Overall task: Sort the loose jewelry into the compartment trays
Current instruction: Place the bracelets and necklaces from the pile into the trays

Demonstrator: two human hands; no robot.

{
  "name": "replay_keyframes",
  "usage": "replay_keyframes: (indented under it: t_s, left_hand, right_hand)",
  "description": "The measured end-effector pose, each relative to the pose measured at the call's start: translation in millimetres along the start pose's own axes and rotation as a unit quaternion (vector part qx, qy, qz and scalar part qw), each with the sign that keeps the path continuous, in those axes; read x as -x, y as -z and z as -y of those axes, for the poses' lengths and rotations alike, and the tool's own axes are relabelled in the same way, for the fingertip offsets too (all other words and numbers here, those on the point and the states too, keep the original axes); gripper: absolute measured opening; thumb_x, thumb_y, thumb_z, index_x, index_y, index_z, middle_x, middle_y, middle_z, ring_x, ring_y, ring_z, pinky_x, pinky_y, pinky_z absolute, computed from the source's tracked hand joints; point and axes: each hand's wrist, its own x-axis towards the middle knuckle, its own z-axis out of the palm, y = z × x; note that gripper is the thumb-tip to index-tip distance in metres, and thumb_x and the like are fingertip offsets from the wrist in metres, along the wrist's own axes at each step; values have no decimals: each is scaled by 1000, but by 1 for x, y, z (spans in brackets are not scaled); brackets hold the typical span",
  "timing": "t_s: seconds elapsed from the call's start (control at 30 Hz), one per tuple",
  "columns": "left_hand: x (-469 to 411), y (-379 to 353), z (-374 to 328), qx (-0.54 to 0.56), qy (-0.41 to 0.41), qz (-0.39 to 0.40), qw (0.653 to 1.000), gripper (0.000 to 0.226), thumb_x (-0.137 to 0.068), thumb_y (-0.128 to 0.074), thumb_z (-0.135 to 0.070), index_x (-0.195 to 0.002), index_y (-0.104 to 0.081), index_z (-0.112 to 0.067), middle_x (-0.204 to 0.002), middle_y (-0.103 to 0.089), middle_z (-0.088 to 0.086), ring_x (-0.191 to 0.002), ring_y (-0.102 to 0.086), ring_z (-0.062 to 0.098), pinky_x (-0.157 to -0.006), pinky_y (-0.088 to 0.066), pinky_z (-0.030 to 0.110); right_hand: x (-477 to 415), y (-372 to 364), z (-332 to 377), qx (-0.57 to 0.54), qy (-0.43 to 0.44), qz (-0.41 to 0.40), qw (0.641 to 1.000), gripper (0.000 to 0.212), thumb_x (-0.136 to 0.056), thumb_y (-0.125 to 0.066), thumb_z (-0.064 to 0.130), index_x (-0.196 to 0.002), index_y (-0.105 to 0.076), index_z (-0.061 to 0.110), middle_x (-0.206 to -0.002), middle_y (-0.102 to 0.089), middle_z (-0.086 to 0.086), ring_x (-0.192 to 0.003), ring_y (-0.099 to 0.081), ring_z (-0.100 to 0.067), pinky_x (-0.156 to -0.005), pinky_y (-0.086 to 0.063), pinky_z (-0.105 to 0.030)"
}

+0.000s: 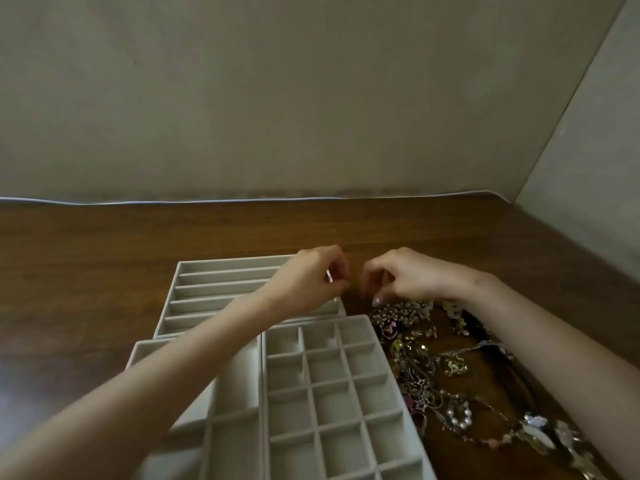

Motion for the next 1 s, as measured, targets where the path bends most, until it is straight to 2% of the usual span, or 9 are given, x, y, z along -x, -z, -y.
replay_keyframes:
  t_s: [0.13, 0.37, 0.47, 0.6, 0.7, 0.83, 0.9, 1.0]
  left_hand:
    - [7, 1, -5, -15, 6, -7, 1000, 12, -85, -64, -20, -95, -61, -15, -90, -60, -7, -81, -58, 14, -72, -47, 27]
    - [15, 0, -14, -18, 4, -20, 1000, 11, -88, -62, -21, -97, -62, -15, -93, -62, -6, -85, -60, 14, -75, -49, 28]
    - [15, -3, -17, -17, 13, -18, 1000, 9, -88, -60, -19, -95, -62, -15, -94, -64, -4, -87, -60, 14, -77, -49, 28]
    - [14, -7, -20, -13, 30, -25, 999, 9, -87, -62, -18, -94, -60, -14, -91, -61, -3, -85, -56, 12, -71, -43, 19]
    - [13, -12, -19, 50, 52, -50, 996, 16, -84, -66, -15, -95, -55, -13, -92, -62, -2, -89, -59, 13, -75, -47, 21]
    - [11, -16, -24, 219, 80, -41, 971, 32, -81, -69, -8, -107, -50, -8, -100, -66, 2, -92, -63, 9, -76, -52, 16]
    - [11, -14, -27, 283, 90, -41, 954, 26, -83, -66, -6, -106, -52, -6, -95, -67, 4, -85, -65, 6, -72, -53, 15]
    - [9, -11, -30, 314, 80, -74, 943, 19, -84, -65, -8, -102, -60, -2, -92, -67, 9, -84, -64, 12, -77, -51, 20]
  right_hand:
    - [3, -7, 0, 62, -23, 8, 998, 23, -77, -75, 20, -91, -62, 32, -99, -61, 10, -95, -58, -9, -85, -52, -36]
    - [7, -7, 3, 97, -30, -1, 995, 8, -81, -71, 28, -85, -63, 27, -91, -60, 12, -86, -55, -6, -64, -42, -22]
    - [13, -9, 0, 49, -16, -26, 998, 7, -83, -70, 24, -86, -63, 24, -91, -61, 10, -86, -58, -8, -69, -49, -25]
    - [21, -4, -3, -77, 11, -109, 991, 10, -82, -71, 19, -85, -62, 19, -88, -67, 4, -82, -65, -12, -73, -55, -29]
    - [25, 1, 0, -163, 34, -157, 973, 11, -85, -68, 15, -85, -58, 17, -81, -70, 0, -75, -67, -11, -67, -52, -24]
    - [26, 4, 10, -233, 72, -204, 948, 8, -86, -66, 12, -89, -58, 11, -76, -71, -5, -71, -68, -11, -65, -50, -21]
    - [25, 4, 15, -235, 85, -238, 939, 7, -85, -67, 13, -88, -60, 13, -74, -70, -4, -71, -68, -11, -71, -52, -24]
    - [23, 6, 20, -258, 109, -264, 923, 7, -84, -68, 11, -86, -62, 13, -72, -68, -1, -67, -66, -10, -74, -54, -27]
